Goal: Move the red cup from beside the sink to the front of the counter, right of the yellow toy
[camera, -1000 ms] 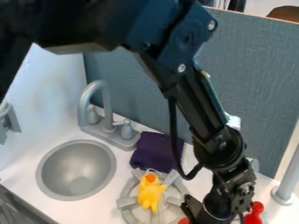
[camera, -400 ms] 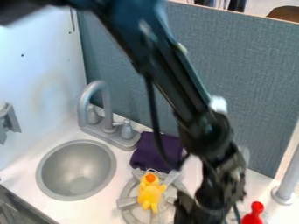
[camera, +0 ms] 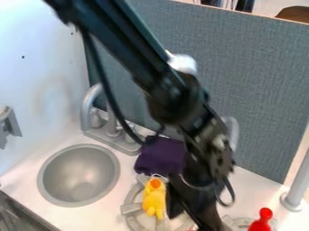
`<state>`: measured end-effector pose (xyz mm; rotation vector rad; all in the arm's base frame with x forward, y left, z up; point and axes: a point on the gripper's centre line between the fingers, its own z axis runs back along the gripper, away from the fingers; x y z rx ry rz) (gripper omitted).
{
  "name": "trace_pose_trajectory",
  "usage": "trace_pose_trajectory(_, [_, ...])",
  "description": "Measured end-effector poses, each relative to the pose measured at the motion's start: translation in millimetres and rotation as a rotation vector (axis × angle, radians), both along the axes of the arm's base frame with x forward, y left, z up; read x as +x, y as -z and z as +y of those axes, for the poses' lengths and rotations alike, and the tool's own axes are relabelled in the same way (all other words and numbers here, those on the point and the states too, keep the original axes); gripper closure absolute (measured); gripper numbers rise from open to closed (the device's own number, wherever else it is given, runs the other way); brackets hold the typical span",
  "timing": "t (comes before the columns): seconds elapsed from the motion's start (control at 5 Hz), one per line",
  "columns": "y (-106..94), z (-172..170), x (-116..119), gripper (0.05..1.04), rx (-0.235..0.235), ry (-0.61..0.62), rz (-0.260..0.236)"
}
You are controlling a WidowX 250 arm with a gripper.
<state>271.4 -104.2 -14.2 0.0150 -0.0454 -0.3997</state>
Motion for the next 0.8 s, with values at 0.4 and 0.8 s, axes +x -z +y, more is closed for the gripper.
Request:
trace_pose_trajectory(0.4, [-44.0, 57, -10, 0.077, 0.024, -0.125, -0.052])
trace_pose_trajectory(0.8, [-16.6, 96, 22, 0.077, 0.037, -0.181, 0.036])
